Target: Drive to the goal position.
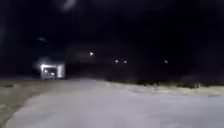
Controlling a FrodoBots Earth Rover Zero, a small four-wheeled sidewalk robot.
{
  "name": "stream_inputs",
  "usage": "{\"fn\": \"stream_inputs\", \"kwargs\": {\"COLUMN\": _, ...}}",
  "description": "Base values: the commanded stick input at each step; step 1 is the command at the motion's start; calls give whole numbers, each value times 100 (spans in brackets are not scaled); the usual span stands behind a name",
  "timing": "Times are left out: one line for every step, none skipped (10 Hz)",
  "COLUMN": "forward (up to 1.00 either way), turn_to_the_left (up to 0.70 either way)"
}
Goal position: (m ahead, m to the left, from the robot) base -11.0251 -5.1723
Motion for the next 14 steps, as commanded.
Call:
{"fn": "stream_inputs", "kwargs": {"forward": 0, "turn_to_the_left": -70}}
{"fn": "stream_inputs", "kwargs": {"forward": 0, "turn_to_the_left": -70}}
{"fn": "stream_inputs", "kwargs": {"forward": 0, "turn_to_the_left": -70}}
{"fn": "stream_inputs", "kwargs": {"forward": 0, "turn_to_the_left": -70}}
{"fn": "stream_inputs", "kwargs": {"forward": 0, "turn_to_the_left": -70}}
{"fn": "stream_inputs", "kwargs": {"forward": 0, "turn_to_the_left": -70}}
{"fn": "stream_inputs", "kwargs": {"forward": 0, "turn_to_the_left": -70}}
{"fn": "stream_inputs", "kwargs": {"forward": 0, "turn_to_the_left": -70}}
{"fn": "stream_inputs", "kwargs": {"forward": 0, "turn_to_the_left": -70}}
{"fn": "stream_inputs", "kwargs": {"forward": 0, "turn_to_the_left": -70}}
{"fn": "stream_inputs", "kwargs": {"forward": 0, "turn_to_the_left": -70}}
{"fn": "stream_inputs", "kwargs": {"forward": 0, "turn_to_the_left": -70}}
{"fn": "stream_inputs", "kwargs": {"forward": 0, "turn_to_the_left": -70}}
{"fn": "stream_inputs", "kwargs": {"forward": 0, "turn_to_the_left": -70}}
